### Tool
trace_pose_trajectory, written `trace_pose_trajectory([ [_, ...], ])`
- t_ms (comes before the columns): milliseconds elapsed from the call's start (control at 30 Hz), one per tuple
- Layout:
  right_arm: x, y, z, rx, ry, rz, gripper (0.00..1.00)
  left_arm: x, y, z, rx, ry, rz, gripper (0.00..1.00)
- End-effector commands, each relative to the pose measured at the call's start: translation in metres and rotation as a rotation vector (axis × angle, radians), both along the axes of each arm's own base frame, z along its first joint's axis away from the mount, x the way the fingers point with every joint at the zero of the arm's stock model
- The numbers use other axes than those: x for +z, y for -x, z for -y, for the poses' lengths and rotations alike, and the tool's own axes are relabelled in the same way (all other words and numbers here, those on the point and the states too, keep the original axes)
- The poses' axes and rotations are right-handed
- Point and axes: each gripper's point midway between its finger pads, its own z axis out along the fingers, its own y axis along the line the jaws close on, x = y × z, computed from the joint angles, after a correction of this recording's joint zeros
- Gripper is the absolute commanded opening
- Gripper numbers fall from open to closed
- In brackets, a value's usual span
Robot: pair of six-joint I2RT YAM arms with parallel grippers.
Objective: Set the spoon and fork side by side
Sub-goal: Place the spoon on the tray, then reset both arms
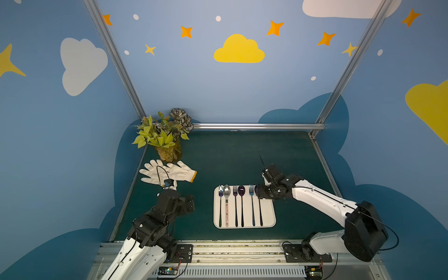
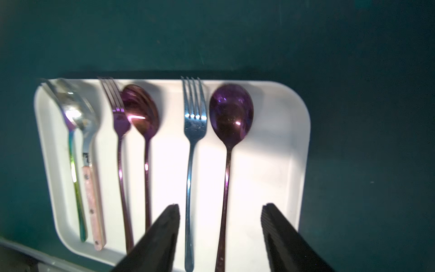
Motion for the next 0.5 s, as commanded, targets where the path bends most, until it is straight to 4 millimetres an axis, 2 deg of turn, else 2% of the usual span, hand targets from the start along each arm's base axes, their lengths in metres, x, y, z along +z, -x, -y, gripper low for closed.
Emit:
trace_pose_trajectory([
  [0, 0.04, -0.012, 0.032, -0.059, 0.058, 0.118, 0.82, 0.02, -0.028, 0.002, -0.057, -0.117, 0.094, 1.0],
  [33, 0.052, -0.018, 0.044, -0.064, 0.078, 0.176, 0.92, 0.023, -0.039, 0.004, -0.077, -0.157, 0.115, 1.0],
  [67, 0.065, -0.024, 0.053, -0.057, 0.089, 0.235, 0.96, 0.024, -0.049, 0.007, -0.106, -0.203, 0.124, 1.0],
  [200, 0.106, -0.056, 0.108, -0.122, 0.143, 0.436, 0.97, 0.026, -0.099, 0.013, -0.178, -0.306, 0.161, 1.0],
  [267, 0.118, -0.073, 0.135, -0.181, 0.143, 0.543, 0.97, 0.018, -0.121, 0.011, -0.198, -0.327, 0.171, 1.0],
  [300, 0.119, -0.086, 0.155, -0.225, 0.13, 0.621, 0.97, 0.017, -0.133, 0.007, -0.191, -0.317, 0.201, 1.0],
  [367, 0.115, -0.102, 0.177, -0.266, 0.117, 0.728, 0.97, -0.001, -0.148, -0.003, -0.175, -0.283, 0.221, 1.0],
  [400, 0.113, -0.109, 0.187, -0.284, 0.115, 0.778, 0.97, -0.003, -0.158, -0.008, -0.164, -0.269, 0.271, 1.0],
  [467, 0.09, -0.117, 0.195, -0.268, 0.128, 0.827, 0.98, -0.018, -0.166, -0.017, -0.152, -0.269, 0.315, 1.0],
])
